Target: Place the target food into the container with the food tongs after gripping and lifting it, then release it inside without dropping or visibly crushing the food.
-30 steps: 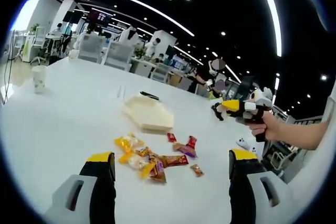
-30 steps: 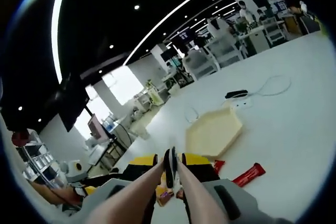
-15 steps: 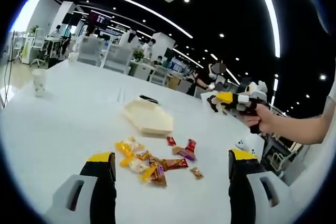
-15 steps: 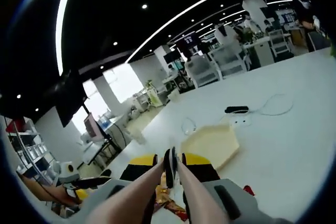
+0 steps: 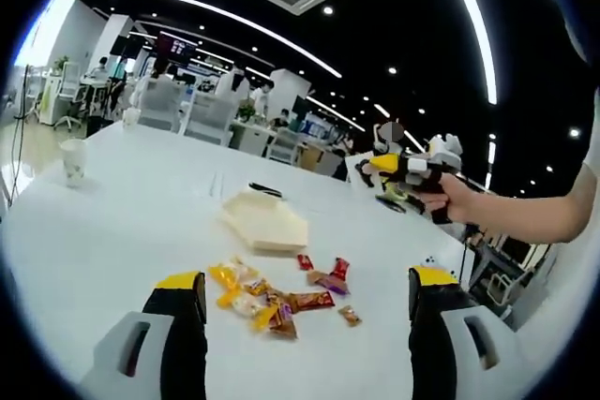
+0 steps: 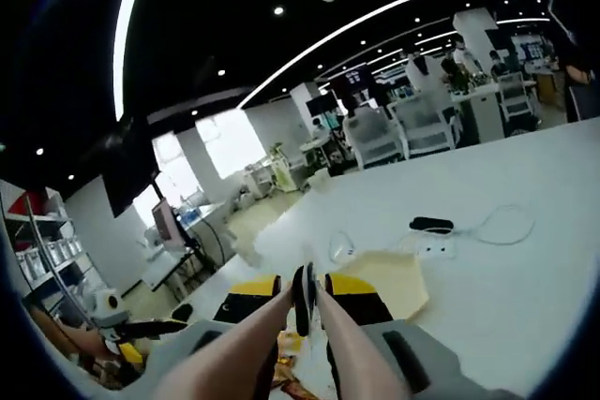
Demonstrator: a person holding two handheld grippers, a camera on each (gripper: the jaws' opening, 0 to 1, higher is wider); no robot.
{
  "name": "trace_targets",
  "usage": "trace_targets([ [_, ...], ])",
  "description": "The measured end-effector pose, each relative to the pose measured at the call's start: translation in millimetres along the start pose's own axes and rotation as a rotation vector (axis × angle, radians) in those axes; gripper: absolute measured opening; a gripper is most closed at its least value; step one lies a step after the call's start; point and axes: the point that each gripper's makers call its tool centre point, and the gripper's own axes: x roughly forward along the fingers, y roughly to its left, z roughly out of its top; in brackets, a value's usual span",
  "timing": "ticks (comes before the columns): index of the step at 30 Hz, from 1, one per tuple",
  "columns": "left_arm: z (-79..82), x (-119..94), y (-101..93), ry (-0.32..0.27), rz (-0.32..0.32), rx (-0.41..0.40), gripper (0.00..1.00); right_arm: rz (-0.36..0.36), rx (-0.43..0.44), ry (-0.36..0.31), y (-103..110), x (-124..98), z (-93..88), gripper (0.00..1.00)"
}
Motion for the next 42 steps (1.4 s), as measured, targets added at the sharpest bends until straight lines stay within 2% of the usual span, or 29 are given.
trace_targets([
  [11,-10.7,-6,9.3,0.030,0.021,-0.013,0.89,0.006,-0.008,-0.005,-12,13,14.5,0.18],
  [16,-10.8,-3,12.8,0.029,0.024,-0.020,0.89,0.023,-0.027,-0.013,-8,26,27.8,0.18],
  [22,-11.7,-4,18.1,0.027,0.033,-0.029,0.89,0.033,-0.048,0.000,-5,39,31.8,0.18],
  [29,-16.2,-14,29.5,0.017,0.064,-0.051,0.89,0.056,-0.077,0.009,11,44,39.2,0.18],
  [38,-0.7,-8,31.7,-0.023,0.061,-0.051,0.89,0.041,-0.092,-0.012,17,47,61.7,0.18],
  [41,8.4,-8,31.1,-0.021,0.061,-0.043,0.90,0.028,-0.111,0.004,18,48,57.6,0.18],
  [42,15.8,-8,29.9,-0.050,0.057,-0.021,0.90,0.028,-0.110,0.005,18,48,57.0,0.18],
])
